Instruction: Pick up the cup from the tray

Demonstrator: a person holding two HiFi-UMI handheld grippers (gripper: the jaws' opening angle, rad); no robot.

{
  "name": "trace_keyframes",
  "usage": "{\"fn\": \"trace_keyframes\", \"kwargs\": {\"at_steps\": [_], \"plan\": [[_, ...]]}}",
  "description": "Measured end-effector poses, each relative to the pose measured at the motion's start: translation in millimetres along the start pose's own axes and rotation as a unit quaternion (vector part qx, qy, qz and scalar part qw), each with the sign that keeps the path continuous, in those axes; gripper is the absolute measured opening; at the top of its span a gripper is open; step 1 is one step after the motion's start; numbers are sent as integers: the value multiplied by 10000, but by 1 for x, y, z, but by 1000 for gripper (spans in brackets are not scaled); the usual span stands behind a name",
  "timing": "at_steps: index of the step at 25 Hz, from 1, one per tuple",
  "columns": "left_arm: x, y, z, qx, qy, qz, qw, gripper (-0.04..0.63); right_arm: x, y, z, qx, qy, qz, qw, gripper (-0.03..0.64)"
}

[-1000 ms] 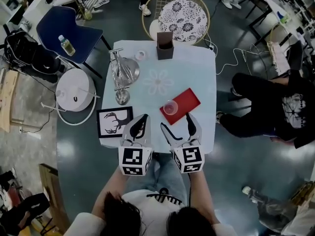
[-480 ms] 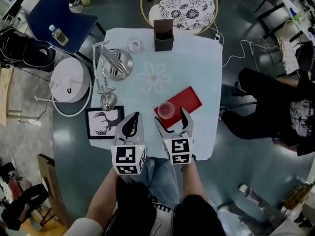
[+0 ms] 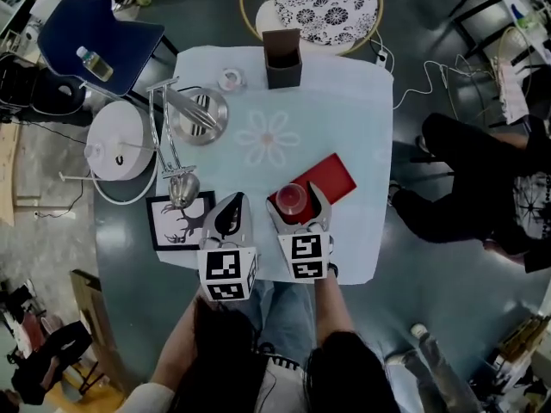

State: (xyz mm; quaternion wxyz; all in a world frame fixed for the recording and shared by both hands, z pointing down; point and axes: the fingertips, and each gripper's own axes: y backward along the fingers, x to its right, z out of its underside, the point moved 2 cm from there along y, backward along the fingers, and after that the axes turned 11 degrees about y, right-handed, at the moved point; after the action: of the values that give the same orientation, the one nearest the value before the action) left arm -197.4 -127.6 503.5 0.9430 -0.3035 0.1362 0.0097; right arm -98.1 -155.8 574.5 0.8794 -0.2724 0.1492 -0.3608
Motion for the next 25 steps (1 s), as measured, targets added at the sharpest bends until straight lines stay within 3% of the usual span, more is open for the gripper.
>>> {"fn": "trace_keyframes", "kwargs": {"at_steps": [4, 15, 25], "plan": [[-6, -1, -2, -18, 44, -23, 10000, 1, 0, -2, 4, -129, 5, 66, 9999, 356], [1, 9, -9, 47, 245, 38, 9997, 0, 2, 34, -16, -55, -19, 30, 10000, 344], [43, 12, -6, 103, 33, 435, 9990, 1, 36, 79, 0, -18, -242, 567, 9981, 341]]}}
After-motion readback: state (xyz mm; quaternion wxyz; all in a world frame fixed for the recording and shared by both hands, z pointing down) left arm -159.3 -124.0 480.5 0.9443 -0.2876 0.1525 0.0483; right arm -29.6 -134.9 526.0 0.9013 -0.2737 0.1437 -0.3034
